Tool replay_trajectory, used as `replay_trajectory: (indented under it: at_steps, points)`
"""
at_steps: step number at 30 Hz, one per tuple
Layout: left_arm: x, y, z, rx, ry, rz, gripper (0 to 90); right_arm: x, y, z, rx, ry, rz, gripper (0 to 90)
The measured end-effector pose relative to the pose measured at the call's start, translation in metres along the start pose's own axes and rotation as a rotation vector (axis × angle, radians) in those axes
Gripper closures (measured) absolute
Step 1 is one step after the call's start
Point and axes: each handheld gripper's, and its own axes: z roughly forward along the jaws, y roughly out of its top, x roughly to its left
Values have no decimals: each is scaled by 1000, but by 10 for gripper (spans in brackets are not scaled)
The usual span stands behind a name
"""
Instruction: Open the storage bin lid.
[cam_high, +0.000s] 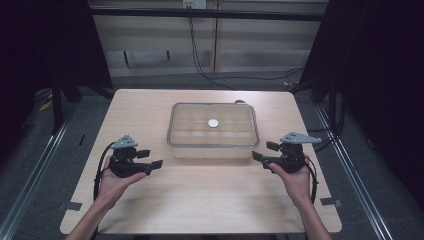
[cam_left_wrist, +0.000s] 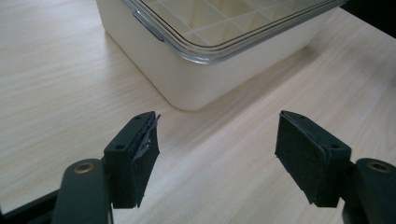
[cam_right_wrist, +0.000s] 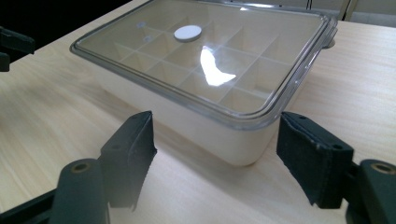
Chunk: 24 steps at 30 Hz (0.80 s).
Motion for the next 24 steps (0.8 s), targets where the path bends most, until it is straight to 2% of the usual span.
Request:
replay_trajectory:
  at_steps: [2, 5, 6, 11, 15, 19, 22, 24]
  points:
    - [1, 3, 0, -4, 13, 5, 289, -2, 4, 2, -3, -2, -1, 265]
    - [4, 5, 1, -2, 8, 9, 288, -3, 7, 3, -6, -2, 1, 254]
    - [6, 6, 2, 2, 15, -4, 288, -6, 11, 6, -9, 3, 0, 225]
    - [11, 11, -1, -11, 38, -8, 289, -12, 18, 12, -6, -10, 13, 221]
    - [14, 18, 0, -24, 38, -15, 287, -14, 23, 14, 1, -10, 11, 216]
    - [16, 28, 11, -12, 31, -21, 289, -19, 29, 15, 11, -15, 10, 192]
    - [18, 36, 14, -34, 15, -38, 292, -23, 34, 17, 11, -4, 13, 184]
    - [19, 39, 16, -22, 14, -28, 292, -24, 35, 18, 15, -1, 17, 184]
